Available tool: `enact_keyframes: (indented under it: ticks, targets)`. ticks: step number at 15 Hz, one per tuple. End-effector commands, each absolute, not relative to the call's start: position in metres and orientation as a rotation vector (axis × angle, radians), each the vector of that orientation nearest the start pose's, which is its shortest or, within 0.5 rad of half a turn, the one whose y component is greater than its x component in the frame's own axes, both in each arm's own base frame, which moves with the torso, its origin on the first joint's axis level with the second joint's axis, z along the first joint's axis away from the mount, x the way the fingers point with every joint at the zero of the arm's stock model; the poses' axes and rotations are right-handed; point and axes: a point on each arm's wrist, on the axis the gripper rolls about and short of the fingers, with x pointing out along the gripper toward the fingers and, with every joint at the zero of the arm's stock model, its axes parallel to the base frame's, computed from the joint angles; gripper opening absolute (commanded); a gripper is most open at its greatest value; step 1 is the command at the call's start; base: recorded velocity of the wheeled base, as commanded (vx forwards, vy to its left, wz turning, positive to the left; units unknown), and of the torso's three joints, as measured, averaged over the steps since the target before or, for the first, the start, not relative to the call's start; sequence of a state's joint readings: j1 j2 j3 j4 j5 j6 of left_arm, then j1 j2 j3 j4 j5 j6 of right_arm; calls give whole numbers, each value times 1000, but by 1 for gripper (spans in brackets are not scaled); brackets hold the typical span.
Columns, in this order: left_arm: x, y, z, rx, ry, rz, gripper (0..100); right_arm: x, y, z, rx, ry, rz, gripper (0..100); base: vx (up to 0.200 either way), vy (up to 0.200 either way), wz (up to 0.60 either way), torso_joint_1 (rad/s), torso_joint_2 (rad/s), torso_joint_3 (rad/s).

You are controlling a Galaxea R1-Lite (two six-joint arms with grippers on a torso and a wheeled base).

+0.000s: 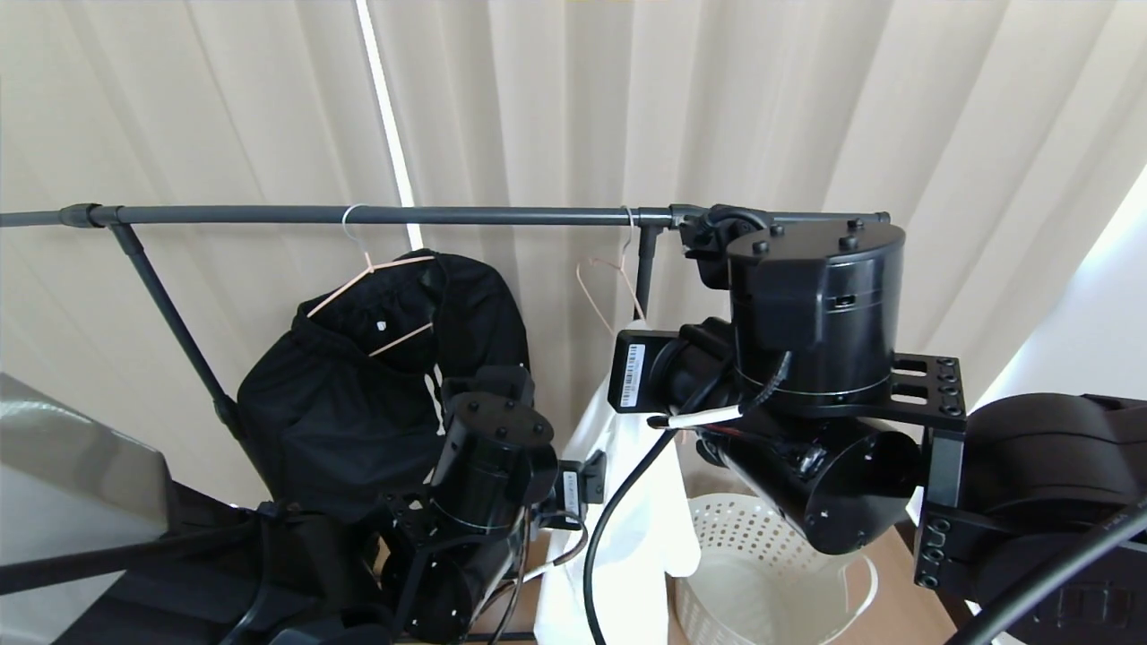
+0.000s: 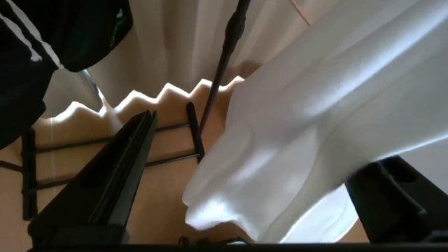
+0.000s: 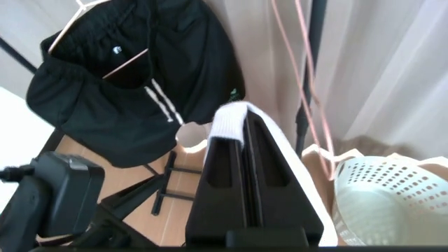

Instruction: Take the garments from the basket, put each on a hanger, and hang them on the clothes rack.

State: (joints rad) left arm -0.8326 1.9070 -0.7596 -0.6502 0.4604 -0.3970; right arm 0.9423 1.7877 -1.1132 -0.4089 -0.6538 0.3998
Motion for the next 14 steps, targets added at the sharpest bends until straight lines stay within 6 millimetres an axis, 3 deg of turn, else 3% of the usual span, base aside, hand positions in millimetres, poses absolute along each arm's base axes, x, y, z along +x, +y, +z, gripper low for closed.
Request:
enact_keyframes:
  ticks: [1, 4, 6, 10, 11, 14]
  targets:
    - [232, -236, 89, -53, 503, -247, 100, 212, 262, 224, 212, 222, 235, 0, 0, 0, 0, 0, 0, 0]
    - [234, -238, 71, -14, 537, -216, 100, 210, 259, 228, 219, 214, 237, 0, 0, 0, 0, 0, 0, 0]
    - [234, -237, 69, -9, 543, -215, 100, 209, 259, 229, 220, 211, 237, 0, 0, 0, 0, 0, 0, 0]
    - [221, -223, 53, -10, 560, -206, 100, 215, 244, 236, 215, 189, 200, 0, 0, 0, 0, 0, 0, 0]
    - [219, -222, 51, -6, 565, -206, 0, 215, 241, 239, 217, 185, 195, 0, 0, 0, 0, 0, 0, 0]
    - [219, -221, 58, -13, 543, -193, 0, 213, 228, 236, 148, 187, 179, 0, 0, 0, 0, 0, 0, 0]
